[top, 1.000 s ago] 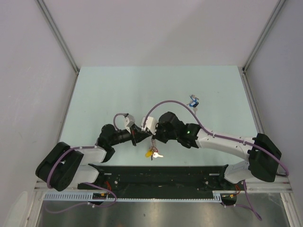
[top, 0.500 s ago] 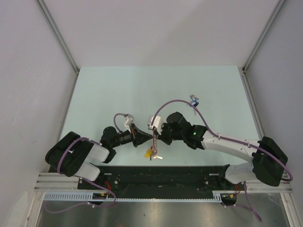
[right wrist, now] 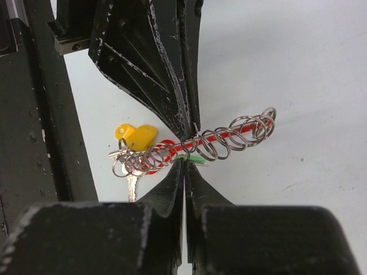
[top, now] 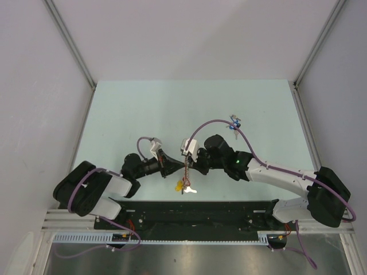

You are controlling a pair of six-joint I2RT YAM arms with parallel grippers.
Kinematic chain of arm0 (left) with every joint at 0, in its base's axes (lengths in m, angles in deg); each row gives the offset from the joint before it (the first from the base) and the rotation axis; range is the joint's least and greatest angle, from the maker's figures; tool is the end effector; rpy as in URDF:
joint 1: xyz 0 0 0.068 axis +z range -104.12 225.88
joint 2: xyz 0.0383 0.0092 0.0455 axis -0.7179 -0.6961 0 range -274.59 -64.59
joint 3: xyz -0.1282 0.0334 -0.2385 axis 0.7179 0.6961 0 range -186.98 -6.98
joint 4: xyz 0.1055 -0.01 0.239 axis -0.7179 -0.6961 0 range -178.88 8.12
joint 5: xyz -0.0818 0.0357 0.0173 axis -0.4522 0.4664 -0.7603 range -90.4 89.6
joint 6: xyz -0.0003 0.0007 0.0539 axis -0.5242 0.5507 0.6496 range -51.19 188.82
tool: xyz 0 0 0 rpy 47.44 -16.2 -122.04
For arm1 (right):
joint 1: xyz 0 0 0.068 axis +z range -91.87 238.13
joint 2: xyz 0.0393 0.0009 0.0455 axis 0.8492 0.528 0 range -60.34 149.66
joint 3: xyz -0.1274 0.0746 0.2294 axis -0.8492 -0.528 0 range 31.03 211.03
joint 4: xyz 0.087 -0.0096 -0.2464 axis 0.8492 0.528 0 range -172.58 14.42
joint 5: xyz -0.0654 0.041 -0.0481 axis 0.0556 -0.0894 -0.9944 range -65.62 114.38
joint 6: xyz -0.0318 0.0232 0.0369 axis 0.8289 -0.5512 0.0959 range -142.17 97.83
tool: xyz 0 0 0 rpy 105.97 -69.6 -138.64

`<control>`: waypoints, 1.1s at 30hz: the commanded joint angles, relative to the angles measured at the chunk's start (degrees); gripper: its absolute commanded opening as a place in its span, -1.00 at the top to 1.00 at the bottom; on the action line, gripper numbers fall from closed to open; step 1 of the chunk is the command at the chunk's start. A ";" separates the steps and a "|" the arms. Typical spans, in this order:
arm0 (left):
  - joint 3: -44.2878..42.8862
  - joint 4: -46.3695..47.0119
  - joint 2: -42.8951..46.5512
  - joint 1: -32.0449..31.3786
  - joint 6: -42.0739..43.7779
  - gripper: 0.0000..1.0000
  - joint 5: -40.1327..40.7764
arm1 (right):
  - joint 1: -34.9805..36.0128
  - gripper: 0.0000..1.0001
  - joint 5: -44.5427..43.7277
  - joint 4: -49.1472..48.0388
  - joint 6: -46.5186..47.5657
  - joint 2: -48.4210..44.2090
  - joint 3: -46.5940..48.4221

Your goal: Put the keys on the keyring

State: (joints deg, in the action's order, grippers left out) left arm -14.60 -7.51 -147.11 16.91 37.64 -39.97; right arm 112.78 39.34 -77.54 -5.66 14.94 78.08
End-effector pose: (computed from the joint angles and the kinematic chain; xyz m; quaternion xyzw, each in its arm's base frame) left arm 0.1717 -0.1209 0.1534 0.2254 0.6729 -0.5400 0.4526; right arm 0.1591 0.2400 0.2462 -0.5580 0.6736 0.2621 0.4077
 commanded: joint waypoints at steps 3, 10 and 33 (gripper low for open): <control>-1.79 21.97 4.12 0.23 -0.55 0.99 2.66 | 0.28 1.00 2.71 -1.43 -1.39 -1.55 -0.55; -2.31 18.19 8.25 -0.03 0.15 0.99 2.74 | 0.10 0.91 1.56 -3.19 -2.45 -2.25 -2.04; -4.07 7.02 14.67 -1.61 5.07 0.99 2.83 | -6.22 0.06 8.50 -17.16 -8.25 -13.50 -9.08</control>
State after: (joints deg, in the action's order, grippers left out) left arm -16.28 -8.73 -134.11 15.95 40.94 -38.00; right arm 108.34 42.67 -88.49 -11.50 2.79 68.96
